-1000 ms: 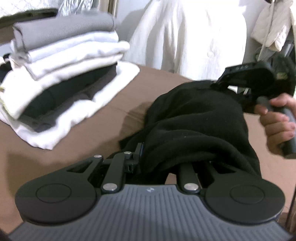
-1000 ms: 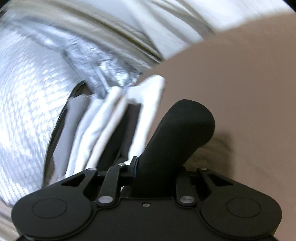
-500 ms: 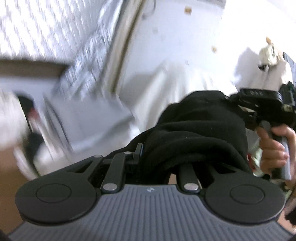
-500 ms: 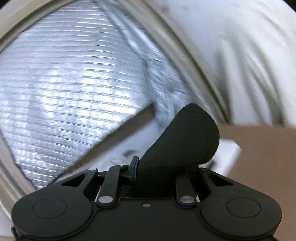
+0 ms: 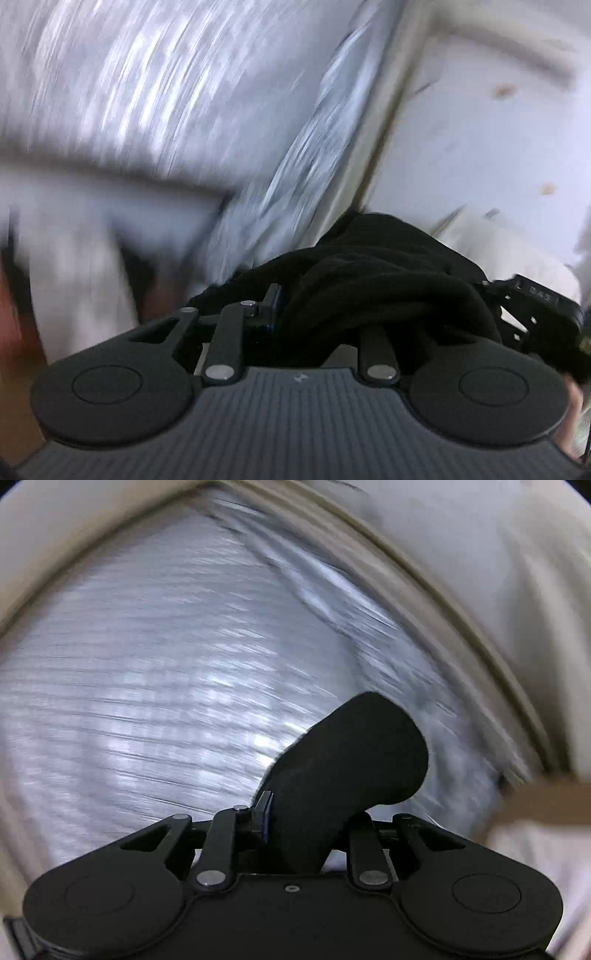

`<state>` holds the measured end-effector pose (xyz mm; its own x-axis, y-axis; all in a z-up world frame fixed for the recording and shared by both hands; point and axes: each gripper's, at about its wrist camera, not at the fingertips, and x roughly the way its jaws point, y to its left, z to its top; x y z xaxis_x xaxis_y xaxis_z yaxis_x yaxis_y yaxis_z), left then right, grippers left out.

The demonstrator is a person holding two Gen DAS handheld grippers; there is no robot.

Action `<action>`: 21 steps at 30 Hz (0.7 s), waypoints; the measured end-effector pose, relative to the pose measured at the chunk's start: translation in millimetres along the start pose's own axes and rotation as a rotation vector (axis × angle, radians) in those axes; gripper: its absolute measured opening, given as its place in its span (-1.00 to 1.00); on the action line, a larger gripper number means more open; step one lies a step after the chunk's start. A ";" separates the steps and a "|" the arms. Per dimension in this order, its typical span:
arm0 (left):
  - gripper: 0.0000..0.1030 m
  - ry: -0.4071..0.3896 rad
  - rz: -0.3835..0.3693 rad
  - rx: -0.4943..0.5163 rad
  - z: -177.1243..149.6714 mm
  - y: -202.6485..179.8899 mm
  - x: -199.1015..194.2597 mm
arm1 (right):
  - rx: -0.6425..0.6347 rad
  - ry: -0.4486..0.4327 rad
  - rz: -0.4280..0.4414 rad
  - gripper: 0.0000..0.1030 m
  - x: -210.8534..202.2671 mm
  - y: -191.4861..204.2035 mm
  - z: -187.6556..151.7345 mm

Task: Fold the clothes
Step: 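Lift the folded shirt with both grippers and carry it onto the clothes stack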

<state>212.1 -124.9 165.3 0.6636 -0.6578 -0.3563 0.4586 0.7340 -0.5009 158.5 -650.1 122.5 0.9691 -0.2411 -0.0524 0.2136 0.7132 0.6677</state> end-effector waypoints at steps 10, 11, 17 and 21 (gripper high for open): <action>-0.54 -0.020 -0.092 -0.235 -64.8 77.8 15.1 | 0.030 0.182 -0.103 -0.09 0.2 -62.5 -58.4; -0.54 -0.035 -0.079 -0.259 -69.5 80.4 10.6 | 0.035 0.193 -0.090 0.01 -0.9 -62.4 -54.2; -0.54 -0.149 0.016 -0.215 -66.7 82.3 -11.2 | 0.075 0.230 -0.021 0.28 2.0 -60.7 -23.0; -0.54 -0.113 0.029 -0.096 -63.5 74.7 -9.0 | 0.070 0.393 -0.069 0.29 37.9 -61.9 -15.1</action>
<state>202.9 -74.8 81.0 0.7404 -0.6096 -0.2831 0.3835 0.7290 -0.5670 183.9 -693.5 67.9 0.9291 -0.0066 -0.3697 0.2836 0.6542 0.7011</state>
